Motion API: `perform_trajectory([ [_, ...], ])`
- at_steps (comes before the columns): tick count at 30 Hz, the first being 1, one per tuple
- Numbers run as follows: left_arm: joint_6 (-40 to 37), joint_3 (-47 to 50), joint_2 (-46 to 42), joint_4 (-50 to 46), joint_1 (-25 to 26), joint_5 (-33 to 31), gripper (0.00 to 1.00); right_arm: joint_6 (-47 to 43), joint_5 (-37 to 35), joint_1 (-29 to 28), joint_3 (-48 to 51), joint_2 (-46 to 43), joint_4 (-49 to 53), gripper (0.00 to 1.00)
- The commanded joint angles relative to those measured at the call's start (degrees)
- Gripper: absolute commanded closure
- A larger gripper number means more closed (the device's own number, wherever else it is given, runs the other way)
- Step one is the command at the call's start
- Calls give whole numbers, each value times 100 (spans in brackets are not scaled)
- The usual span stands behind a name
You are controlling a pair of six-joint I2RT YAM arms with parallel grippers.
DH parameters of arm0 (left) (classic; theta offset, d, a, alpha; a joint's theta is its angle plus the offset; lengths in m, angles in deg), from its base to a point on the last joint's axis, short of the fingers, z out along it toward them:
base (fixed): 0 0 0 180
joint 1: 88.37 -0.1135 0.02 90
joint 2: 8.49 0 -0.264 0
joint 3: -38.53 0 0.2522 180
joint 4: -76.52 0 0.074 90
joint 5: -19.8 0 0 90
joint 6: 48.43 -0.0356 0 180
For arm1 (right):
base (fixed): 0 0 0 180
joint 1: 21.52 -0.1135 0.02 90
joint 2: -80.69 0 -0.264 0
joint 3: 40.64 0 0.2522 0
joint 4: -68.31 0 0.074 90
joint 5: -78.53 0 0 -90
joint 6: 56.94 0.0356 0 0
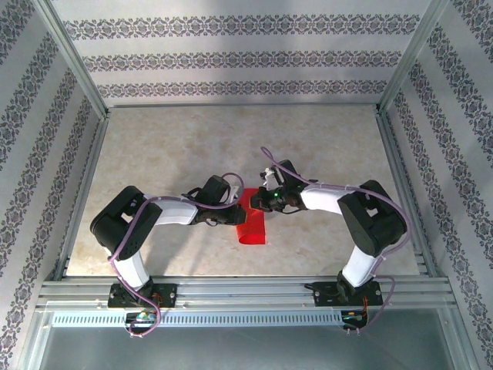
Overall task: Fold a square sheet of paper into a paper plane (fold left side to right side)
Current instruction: Hold the square sheet of paper at the center of the table, then first fold the square sheet of paper in half at the center of the table.
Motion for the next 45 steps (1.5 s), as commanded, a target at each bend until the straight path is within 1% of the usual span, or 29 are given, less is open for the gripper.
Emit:
perform_trajectory([
  [1,-171,-6,182,-260,106,-199,87,86,101,-98,-172,258,-173,100],
  [6,-171,-9,166,-269,117,-203,88,112,-41,-118,-162,466,-163,100],
  [12,-171,26,116,-288,123,-171,87,72,-409,-114,-119,697,119,100],
  [20,-153,225,-109,-328,150,-140,88,52,-681,-44,5,759,306,100],
  [22,-92,426,-317,-356,183,-142,88,-2,-774,44,67,755,406,100],
  [31,270,1061,-910,-192,365,-210,87,-53,-726,88,94,755,415,100],
  [35,399,1263,-1089,-38,371,-293,88,-72,-677,67,95,750,398,100],
  [40,330,1127,-1173,-228,370,-355,87,-116,-631,65,71,750,398,100],
  [45,253,897,-1478,-498,337,-493,87,-134,-597,41,41,716,405,100],
])
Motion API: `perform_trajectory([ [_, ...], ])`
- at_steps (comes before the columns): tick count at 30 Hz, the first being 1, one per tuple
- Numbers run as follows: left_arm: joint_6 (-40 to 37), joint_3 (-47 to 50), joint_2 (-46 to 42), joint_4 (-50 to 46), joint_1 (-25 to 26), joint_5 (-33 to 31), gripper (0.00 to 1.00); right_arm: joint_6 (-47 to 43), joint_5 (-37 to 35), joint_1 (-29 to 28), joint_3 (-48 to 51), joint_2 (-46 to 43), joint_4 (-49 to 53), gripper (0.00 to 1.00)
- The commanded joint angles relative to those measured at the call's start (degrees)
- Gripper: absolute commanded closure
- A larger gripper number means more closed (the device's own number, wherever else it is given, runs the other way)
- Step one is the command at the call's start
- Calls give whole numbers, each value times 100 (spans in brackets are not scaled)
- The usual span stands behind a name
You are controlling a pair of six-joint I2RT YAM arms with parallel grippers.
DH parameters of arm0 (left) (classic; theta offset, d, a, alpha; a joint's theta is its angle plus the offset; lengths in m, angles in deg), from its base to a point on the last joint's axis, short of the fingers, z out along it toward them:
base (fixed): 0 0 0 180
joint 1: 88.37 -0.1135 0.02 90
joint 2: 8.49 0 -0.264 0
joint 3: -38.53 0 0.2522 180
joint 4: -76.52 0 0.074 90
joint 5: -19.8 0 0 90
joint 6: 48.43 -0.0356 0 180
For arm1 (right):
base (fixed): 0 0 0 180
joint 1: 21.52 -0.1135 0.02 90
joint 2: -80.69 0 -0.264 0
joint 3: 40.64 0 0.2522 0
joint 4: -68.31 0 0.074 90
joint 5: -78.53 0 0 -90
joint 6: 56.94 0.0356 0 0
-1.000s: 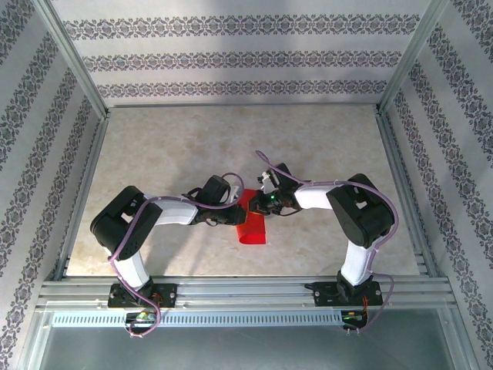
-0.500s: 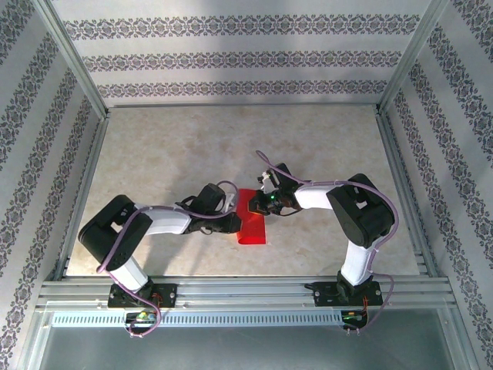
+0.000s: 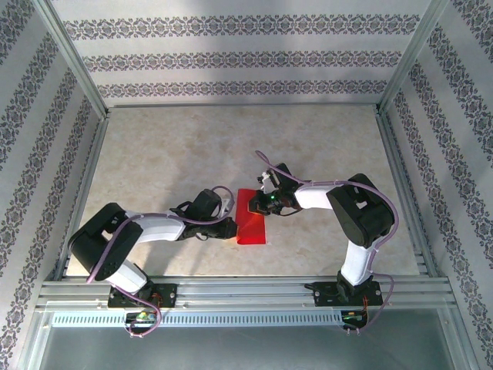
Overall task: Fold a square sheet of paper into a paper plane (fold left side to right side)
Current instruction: First fold the square sheet of paper in half at the center of the table.
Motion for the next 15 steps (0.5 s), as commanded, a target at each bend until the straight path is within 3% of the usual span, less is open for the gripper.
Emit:
perform_trajectory([
  [1,-63,-285,-345,-437,54,-192,87,-132,-497,44,122,193,468,100],
  [7,-267,-639,-407,-619,26,-92,87,-152,-475,14,96,193,485,100],
  [15,-297,-901,403,-160,103,310,87,-152,-524,-13,78,224,503,100],
])
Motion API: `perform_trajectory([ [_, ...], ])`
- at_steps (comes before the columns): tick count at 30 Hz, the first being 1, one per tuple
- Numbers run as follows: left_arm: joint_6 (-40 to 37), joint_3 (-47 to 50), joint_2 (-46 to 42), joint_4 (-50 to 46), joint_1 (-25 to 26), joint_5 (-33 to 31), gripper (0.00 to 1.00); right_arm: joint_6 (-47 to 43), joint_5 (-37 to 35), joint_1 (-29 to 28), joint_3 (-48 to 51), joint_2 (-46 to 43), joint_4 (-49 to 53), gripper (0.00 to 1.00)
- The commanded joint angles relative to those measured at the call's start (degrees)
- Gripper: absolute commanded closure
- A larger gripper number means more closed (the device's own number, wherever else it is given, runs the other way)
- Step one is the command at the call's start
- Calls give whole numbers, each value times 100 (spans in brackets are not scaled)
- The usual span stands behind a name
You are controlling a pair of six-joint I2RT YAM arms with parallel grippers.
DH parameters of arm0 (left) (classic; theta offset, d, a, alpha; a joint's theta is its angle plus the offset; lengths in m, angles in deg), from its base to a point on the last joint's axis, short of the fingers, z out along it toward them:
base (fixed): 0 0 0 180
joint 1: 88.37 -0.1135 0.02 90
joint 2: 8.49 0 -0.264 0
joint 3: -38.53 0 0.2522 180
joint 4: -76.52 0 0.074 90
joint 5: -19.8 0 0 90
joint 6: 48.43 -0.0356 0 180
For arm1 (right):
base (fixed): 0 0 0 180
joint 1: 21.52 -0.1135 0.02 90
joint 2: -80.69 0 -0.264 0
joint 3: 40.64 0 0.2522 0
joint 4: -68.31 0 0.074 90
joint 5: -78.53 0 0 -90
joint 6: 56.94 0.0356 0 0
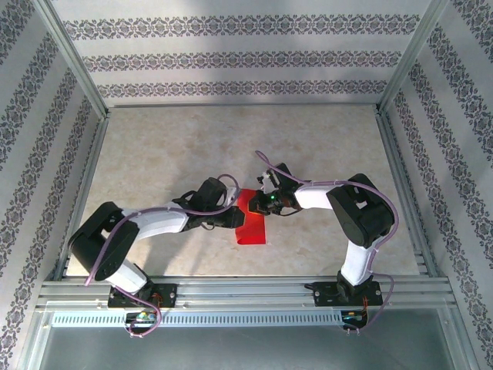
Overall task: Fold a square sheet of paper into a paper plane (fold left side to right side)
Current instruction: First fold the square sheet of paper in half at the center of the table.
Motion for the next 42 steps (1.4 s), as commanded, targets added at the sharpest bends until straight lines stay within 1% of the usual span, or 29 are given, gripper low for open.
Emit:
perform_trajectory([
  [1,-107,-100,321,228,116,200,87,-143,-519,-19,78,228,505,100],
  [5,-22,-65,578,472,147,284,87,-156,-537,-20,71,219,534,100],
  [9,-12,-6,734,503,213,282,87,-183,-554,-13,61,215,571,100],
  [16,3,206,763,494,273,219,88,-200,-581,-28,56,219,613,100],
  [22,105,525,586,511,347,203,87,-218,-590,-27,52,235,641,100],
  [33,329,1359,-98,772,581,155,87,-244,-568,-20,43,291,641,100],
  [38,357,1567,-315,717,673,56,88,-249,-555,-19,36,313,641,100],
  [42,349,1617,-322,700,735,57,87,-253,-537,-13,34,312,643,100],
])
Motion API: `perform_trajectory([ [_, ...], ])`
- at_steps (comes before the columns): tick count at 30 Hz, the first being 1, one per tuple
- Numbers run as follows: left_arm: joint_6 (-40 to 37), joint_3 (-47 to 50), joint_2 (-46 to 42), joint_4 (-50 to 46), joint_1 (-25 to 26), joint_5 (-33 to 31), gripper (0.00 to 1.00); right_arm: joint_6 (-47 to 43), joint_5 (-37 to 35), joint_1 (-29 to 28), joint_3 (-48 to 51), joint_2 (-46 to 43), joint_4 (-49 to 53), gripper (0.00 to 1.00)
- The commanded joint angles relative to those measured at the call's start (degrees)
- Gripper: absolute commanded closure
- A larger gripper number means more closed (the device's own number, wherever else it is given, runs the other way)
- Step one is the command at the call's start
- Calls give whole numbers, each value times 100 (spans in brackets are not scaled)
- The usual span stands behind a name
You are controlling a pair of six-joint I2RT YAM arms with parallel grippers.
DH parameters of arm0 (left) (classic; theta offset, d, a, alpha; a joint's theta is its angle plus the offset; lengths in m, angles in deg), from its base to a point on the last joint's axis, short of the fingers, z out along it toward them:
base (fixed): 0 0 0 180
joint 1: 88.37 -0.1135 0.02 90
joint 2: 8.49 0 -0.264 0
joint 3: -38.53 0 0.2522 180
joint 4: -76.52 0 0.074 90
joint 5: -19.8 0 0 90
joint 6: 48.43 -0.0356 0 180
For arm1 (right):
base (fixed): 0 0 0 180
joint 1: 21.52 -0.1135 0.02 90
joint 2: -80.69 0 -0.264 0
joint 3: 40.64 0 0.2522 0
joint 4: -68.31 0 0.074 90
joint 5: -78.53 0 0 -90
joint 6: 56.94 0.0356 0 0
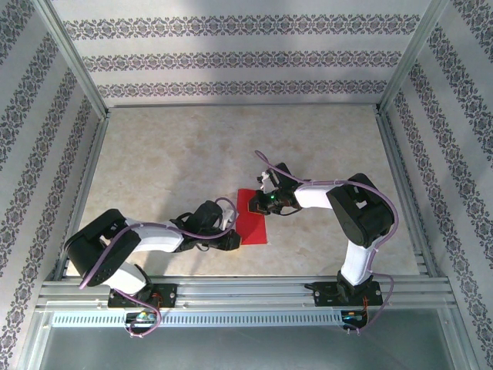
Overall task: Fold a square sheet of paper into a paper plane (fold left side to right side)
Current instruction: First fold the square sheet of paper in half at the center of the table.
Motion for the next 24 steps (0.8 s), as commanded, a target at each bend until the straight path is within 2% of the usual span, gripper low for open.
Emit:
perform_trajectory([
  [1,106,200,21,-432,180,11,87,-126,-535,-19,98,283,517,100],
  [9,130,221,-356,-490,185,-42,87,-135,-517,-20,133,221,526,100],
  [16,-122,-297,-1060,-1289,-12,-191,87,-142,-491,-37,133,171,525,100],
  [20,-232,-546,-965,-1288,-387,13,87,-144,-499,-41,133,157,526,100],
  [24,-320,-802,-514,-1112,-619,213,88,-148,-508,-48,133,161,530,100],
])
